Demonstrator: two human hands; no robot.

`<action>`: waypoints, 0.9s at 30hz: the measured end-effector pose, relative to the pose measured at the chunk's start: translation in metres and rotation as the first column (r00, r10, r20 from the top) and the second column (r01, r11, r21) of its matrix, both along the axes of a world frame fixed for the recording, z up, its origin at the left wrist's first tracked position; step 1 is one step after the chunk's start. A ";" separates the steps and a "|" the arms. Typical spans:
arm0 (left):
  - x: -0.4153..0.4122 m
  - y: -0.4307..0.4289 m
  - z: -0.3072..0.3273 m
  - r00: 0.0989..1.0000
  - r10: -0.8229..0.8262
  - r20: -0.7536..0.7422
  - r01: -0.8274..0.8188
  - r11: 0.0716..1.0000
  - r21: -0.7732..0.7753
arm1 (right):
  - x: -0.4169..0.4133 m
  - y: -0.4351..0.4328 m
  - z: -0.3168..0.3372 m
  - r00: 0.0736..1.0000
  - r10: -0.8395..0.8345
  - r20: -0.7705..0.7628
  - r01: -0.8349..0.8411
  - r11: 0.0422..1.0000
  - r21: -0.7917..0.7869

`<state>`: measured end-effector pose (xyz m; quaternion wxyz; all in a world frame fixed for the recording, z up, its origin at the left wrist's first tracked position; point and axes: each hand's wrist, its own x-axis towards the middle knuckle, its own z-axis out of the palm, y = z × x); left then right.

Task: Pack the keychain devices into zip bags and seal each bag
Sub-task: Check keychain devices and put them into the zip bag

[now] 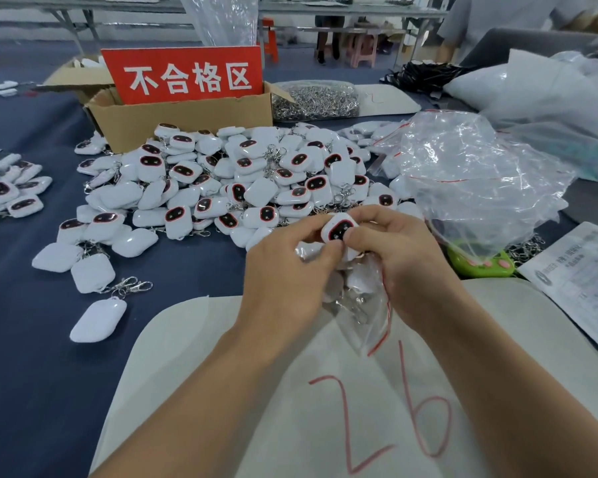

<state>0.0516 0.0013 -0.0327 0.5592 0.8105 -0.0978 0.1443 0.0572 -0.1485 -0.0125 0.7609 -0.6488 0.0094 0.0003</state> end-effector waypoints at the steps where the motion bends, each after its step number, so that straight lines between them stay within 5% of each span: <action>1: 0.002 0.001 0.001 1.000 -0.001 -0.018 0.000 0.999 -0.040 | 0.000 -0.001 0.001 1.000 0.010 0.000 -0.010 1.000 -0.008; 10: 0.008 0.006 0.004 0.999 -0.025 -0.043 0.009 0.942 -0.337 | -0.001 0.004 -0.001 0.994 0.057 0.091 -0.039 0.981 -0.188; 27: 0.011 0.005 0.003 0.992 -0.100 -0.079 0.071 0.949 -0.306 | -0.005 0.006 -0.003 0.995 0.032 0.089 -0.021 0.992 -0.122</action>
